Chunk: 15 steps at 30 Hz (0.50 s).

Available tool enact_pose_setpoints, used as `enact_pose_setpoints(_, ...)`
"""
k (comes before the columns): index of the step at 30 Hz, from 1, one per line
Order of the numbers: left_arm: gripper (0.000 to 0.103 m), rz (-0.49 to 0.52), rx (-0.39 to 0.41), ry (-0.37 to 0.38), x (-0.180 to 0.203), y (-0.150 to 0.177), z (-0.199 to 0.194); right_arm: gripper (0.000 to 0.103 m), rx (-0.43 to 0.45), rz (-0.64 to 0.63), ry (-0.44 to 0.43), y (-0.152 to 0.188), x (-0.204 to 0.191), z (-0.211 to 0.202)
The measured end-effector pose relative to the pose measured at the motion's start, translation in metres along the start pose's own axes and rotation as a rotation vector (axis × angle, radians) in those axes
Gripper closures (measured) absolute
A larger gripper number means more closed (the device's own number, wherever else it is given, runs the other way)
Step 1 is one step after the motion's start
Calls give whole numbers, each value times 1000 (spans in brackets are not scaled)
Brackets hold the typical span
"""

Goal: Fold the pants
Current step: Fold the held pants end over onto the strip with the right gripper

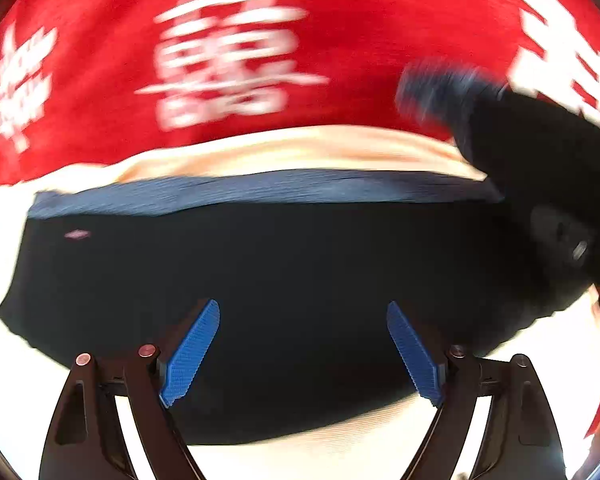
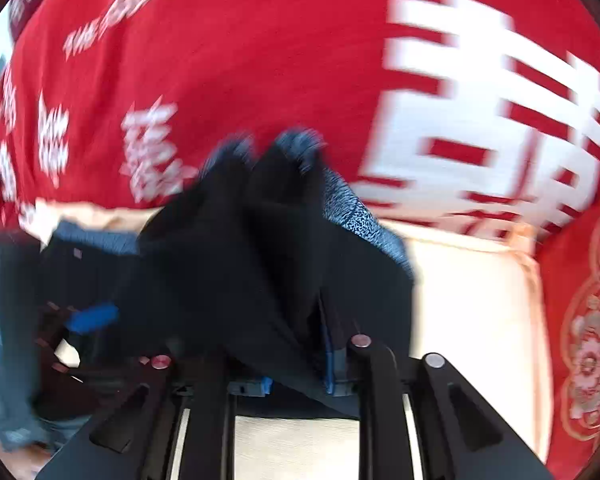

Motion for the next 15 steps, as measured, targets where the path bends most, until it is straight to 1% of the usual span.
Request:
enact_pose_setpoints(2,16,-18,-19,-48,-32,3,4,66,-77,-117,33,22,-42,29)
enact_pose_setpoints(3,16,-31,-25,-73,-50,4,6,63,-114,-177,45,34,-61,40)
enact_pose_setpoints(4,16,-40,-28,-89,-67,7,4,59,-132,-241,65,43,-76,44)
enact_pose_setpoints(5,16,-50,-30,-99,-87,18,0,56,-128,-285,67,49,-87,41)
enact_pose_setpoints(6,16,-63,-28,-102,-98,19,-2,54,-110,-293,45,51,-94,31)
enact_pose_setpoints(7,16,-69,-28,-99,-103,18,0,45,-95,-276,9,53,-96,18)
enact_pose_setpoints(8,16,-71,-31,-91,-105,18,-1,36,-89,-231,-40,54,-94,4)
enact_pose_setpoints(9,16,-71,-33,-81,-108,18,0,34,-89,-154,-102,54,-87,-9)
enact_pose_setpoints(10,16,-71,-31,-62,-105,19,0,34,-92,-68,-161,53,-79,-18)
enact_pose_setpoints(11,16,-69,-24,-40,-99,17,-1,34,-98,64,-235,52,-67,-25)
enact_pose_setpoints(12,16,-64,-18,-18,-92,14,-2,34,-111,179,-282,51,-55,-27)
enact_pose_setpoints(13,16,-57,-17,-2,-72,6,1,34,-135,307,-322,50,-43,-25)
enact_pose_setpoints(14,16,-49,-19,10,-69,2,2,35,-155,445,-371,50,-30,-20)
enact_pose_setpoints(15,16,-40,-34,22,-60,3,6,37,-166,548,-414,51,-24,-13)
Point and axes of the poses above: each gripper's, at about its wrist camera, not at the fingertips, and z roughly the way its jaws point, x to its right, y to its underside, the point moved 7 cm from there along z, roughly the way its jaws point, and after that the axes turned 11 degrees about x, right-handed, at the moved point
